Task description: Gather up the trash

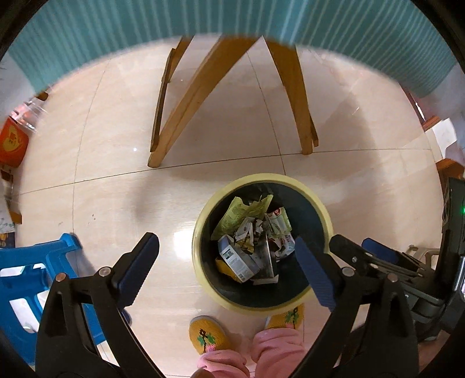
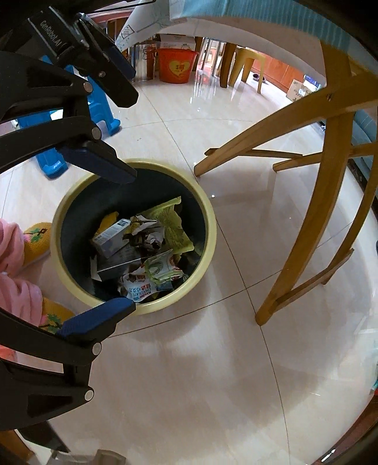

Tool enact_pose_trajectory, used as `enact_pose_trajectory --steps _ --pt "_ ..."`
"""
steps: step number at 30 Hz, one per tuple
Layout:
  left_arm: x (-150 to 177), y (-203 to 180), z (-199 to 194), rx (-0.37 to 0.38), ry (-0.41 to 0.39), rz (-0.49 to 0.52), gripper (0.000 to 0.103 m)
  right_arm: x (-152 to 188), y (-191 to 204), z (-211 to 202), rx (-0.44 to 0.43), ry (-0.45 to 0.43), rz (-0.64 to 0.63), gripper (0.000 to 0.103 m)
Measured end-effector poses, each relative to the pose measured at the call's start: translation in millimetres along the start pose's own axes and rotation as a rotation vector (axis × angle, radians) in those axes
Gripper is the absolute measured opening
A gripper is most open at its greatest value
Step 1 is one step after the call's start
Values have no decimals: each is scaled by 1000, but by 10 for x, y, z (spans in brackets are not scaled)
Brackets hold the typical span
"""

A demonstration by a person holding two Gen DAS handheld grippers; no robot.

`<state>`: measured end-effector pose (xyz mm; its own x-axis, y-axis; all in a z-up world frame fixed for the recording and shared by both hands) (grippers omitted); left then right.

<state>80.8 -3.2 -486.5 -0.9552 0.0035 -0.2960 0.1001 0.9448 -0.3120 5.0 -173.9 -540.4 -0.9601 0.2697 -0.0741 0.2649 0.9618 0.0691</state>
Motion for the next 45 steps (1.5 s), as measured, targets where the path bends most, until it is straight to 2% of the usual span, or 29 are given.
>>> enact_pose_trajectory --steps 8,14,21,34,40,45 --pt "-131 -174 -806 13 -53 -6 93 20 115 -756 -10 -43 -17 83" --pt "-307 -291 -1461 18 -111 -8 93 -106 271 -1495 -26 -117 -46 83" --pt "-575 -466 -2275 -2 -175 -12 93 -386 404 -2529 -43 -244 -78 83" --pt "-930 -1040 -3853 -49 -294 33 93 -552 722 -4317 -53 -342 -172 83" --pt "-940 -1196 -4522 -87 -341 36 93 -514 851 -4931 -38 -372 -225 83" --pt "-926 -1246 -4872 -111 -389 16 93 -487 917 -5235 -40 -391 -248 83"
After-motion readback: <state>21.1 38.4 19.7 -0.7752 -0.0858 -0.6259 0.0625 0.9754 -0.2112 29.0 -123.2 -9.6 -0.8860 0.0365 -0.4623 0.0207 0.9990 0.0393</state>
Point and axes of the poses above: each gripper's, at about its wrist camera, not at the fingertips, and z roughly the way its jaws point, y to its left, x to its underside, the point moved 8 cm from there along z, roughly the way its jaws point, and after that the axes turned 14 degrees about x, right-handed, at the moved point
